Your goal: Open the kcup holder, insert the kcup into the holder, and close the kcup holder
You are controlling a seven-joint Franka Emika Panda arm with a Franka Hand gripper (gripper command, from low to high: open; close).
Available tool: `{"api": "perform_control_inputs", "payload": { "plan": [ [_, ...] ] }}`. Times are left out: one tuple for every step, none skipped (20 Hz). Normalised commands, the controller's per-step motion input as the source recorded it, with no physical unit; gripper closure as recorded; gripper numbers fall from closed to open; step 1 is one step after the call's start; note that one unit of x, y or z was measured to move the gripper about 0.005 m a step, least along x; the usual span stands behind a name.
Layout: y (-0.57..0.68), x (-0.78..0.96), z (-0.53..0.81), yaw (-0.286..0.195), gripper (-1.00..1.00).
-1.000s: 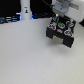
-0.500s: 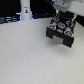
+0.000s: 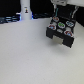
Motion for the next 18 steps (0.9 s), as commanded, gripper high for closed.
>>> {"api": "perform_control_inputs", "payload": {
  "plan": [
    [-0.44, 0.58, 0.25, 0.04, -1.0],
    [-0.45, 0.62, 0.26, 0.032, -1.0],
    [-0.42, 0.64, 0.26, 0.023, -1.0],
    [-0.41, 0.67, 0.26, 0.023, -1.0],
    [-0.36, 0.72, 0.22, 0.023, -1.0],
    [-0.32, 0.73, 0.16, 0.026, -1.0],
    [-0.35, 0.67, 0.13, 0.037, -1.0],
    [-0.37, 0.61, 0.13, 0.046, -1.0],
    [-0.37, 0.59, 0.12, 0.05, -1.0],
    [-0.36, 0.57, 0.12, 0.054, -1.0],
    [-0.35, 0.56, 0.12, 0.056, -1.0],
    [-0.35, 0.57, 0.1, 0.053, -1.0],
    [-0.34, 0.62, 0.06, 0.046, -1.0],
    [-0.32, 0.64, 0.04, 0.043, -1.0],
    [-0.31, 0.67, 0.02, 0.041, -1.0],
    [-0.28, 0.68, 0.0, 0.046, -1.0],
    [-0.26, 0.68, 0.0, 0.054, -1.0],
    [-0.23, 0.68, -0.02, 0.056, -1.0]
  ]
}}
